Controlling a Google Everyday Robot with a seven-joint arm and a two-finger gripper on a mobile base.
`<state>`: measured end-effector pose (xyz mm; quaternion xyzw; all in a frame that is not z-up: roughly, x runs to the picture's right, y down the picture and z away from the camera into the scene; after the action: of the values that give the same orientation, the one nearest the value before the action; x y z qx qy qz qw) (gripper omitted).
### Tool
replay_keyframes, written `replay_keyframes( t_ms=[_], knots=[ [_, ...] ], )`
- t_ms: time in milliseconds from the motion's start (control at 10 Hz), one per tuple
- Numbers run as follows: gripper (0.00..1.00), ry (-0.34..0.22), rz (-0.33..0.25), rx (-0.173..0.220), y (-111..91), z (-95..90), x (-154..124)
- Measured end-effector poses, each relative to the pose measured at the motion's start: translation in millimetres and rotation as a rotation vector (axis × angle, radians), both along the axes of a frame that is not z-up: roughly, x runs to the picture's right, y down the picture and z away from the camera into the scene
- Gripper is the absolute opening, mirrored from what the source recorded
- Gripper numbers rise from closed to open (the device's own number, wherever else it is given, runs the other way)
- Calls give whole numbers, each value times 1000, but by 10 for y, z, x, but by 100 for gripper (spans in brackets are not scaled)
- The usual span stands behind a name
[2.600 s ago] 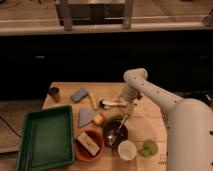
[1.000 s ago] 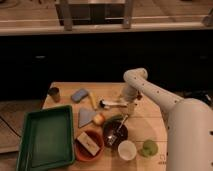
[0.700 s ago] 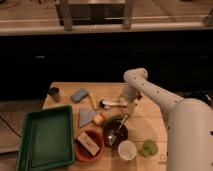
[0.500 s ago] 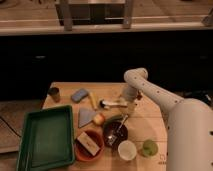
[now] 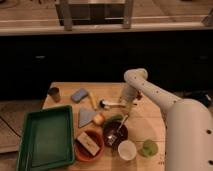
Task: Place brush in tray
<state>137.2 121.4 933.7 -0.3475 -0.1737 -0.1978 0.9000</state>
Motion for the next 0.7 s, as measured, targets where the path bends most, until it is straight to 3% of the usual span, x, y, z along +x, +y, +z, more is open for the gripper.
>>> replay_keyframes(
  t_ms=[400,700],
  knots=[
    [2,-9,-1,1,-14,8,-47],
    [0,13,5,9,-67,-38,28]
  ],
)
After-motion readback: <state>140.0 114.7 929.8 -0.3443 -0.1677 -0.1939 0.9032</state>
